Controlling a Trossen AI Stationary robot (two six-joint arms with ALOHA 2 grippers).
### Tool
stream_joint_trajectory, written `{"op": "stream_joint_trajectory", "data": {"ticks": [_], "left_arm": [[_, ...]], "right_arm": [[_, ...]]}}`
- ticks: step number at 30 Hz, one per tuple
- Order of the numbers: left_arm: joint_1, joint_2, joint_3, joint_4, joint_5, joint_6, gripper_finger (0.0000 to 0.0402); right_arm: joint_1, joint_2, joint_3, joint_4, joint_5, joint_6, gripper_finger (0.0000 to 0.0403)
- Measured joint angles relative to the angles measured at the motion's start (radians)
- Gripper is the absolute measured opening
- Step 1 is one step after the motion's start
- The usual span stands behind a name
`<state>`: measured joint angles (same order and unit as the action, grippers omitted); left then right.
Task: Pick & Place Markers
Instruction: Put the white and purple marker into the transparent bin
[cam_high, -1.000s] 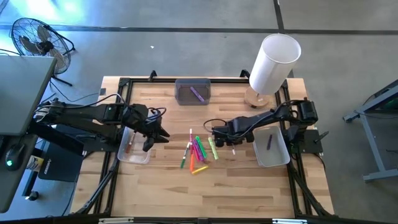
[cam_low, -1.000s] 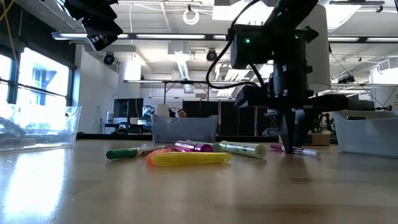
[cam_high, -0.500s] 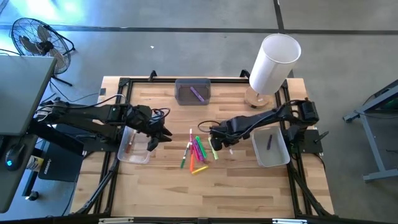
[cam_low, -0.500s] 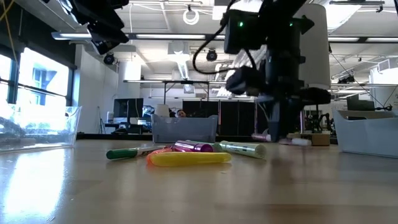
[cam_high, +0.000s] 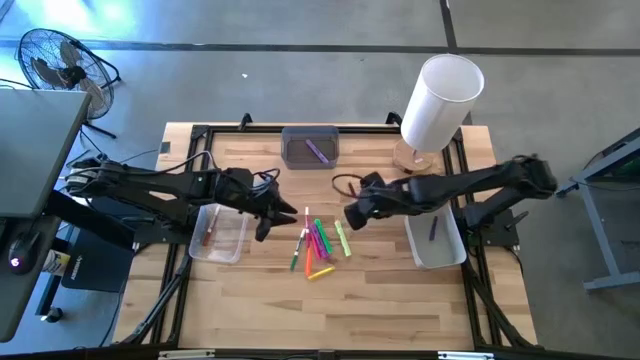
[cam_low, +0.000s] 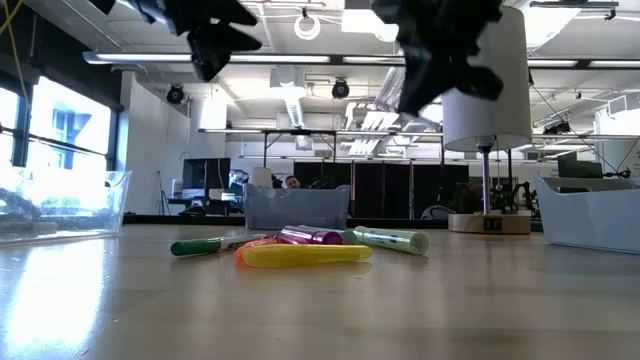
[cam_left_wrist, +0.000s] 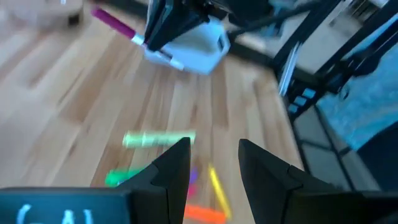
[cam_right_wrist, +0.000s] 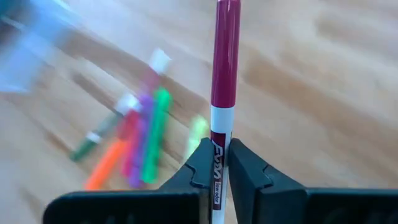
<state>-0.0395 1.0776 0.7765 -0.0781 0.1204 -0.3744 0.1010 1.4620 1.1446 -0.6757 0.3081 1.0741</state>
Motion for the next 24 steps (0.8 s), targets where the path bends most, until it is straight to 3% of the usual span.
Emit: {"op": "stream_joint_trajectory", "data": {"ticks": [5, 10, 19, 24], "left_arm": [[0.0, 0.05, 0.0, 0.206, -0.015, 0.003, 0.0134], [0.002, 0.092, 0.009, 0.405, -0.018, -0.004, 0.0135], [0.036, 0.19, 0.126, 0.432, 0.023, -0.026, 0.0192], [0.033, 0.215, 0.178, 0.43, -0.057, -0.023, 0.0222]], "right_arm": [[0.032, -0.118, 0.001, 0.175, 0.108, -0.197, 0.0018], [0.04, -0.15, 0.001, 0.394, 0.091, -0.428, 0.0019], [0.039, -0.139, 0.001, 0.512, 0.007, -0.579, 0.0019], [0.04, -0.139, 0.001, 0.517, -0.009, -0.586, 0.0019]]}}
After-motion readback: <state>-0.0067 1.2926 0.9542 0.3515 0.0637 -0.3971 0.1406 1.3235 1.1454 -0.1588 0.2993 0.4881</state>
